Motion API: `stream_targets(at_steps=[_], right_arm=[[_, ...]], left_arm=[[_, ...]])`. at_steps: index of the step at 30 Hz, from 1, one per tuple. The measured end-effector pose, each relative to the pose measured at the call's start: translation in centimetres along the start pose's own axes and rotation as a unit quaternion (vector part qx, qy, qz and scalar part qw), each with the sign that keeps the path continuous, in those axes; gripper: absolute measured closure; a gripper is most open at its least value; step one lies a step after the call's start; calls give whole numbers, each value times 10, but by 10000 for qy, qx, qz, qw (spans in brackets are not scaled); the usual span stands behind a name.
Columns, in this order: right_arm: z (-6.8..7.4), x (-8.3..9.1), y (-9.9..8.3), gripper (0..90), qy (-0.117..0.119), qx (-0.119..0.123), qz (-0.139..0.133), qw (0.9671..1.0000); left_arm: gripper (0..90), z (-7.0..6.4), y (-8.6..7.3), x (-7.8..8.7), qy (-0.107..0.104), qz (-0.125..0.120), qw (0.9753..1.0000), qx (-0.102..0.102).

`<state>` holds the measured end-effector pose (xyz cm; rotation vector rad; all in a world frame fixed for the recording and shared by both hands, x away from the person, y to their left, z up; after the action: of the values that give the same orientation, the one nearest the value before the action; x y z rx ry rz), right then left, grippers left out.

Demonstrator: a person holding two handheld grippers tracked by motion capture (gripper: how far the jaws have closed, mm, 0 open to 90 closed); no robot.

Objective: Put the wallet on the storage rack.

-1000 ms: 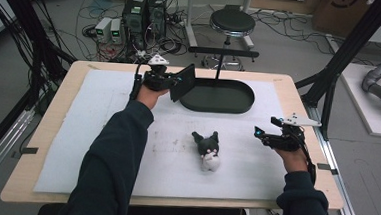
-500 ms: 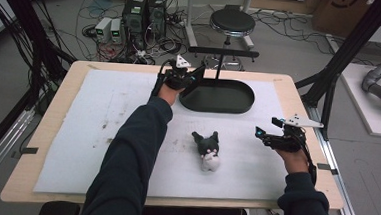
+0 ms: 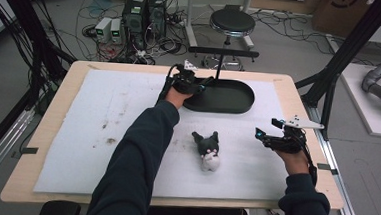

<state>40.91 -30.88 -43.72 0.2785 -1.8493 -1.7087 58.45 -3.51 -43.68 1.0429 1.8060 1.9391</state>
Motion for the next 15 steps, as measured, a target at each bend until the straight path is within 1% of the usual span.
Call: stream_targets(at_steps=[1, 4, 6, 8, 10, 11, 12, 14, 15], right_arm=[[1, 0, 0, 208, 6, -18, -1, 10000], [1, 0, 1, 208, -2, -22, -10, 10000], [1, 0, 1, 209, 1, -11, -17, 10000], [1, 0, 0, 208, 6, -10, -4, 10000], [2, 0, 0, 208, 16, -5, 1, 10000], [2, 0, 0, 208, 18, -3, 2, 10000], [2, 0, 0, 208, 14, 0, 5, 10000], [2, 0, 0, 208, 15, -10, -1, 10000], [2, 0, 0, 208, 17, -9, -5, 10000]], left_arm=[[477, 0, -2, 0, -48, 16, 9999, 98], [424, 0, -6, -2, -30, 75, 9998, 164], [419, 0, -9, -5, 73, 125, 9998, 125], [407, 0, -15, -9, 198, 297, 9994, 18], [356, -2, -19, -12, 227, 376, 9990, 58], [362, -3, -19, -11, 244, 412, 9988, -39], [365, -5, -18, -11, 248, 386, 9989, -128], [338, -8, -14, -9, 168, 307, 9994, -65], [314, -9, -10, -5, 158, 221, 9996, -55]])
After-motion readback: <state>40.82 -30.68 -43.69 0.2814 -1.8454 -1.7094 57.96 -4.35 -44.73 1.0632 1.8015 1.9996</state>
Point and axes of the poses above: each handheld gripper's, and its own axes: x roughly backward along the jaws, y roughly out of its top, z roughly to its left, the point moved 8 cm from there along -x, roughly forward along the jaws, and after that the axes turned 13 degrees about -z, right-handed, at the moved point
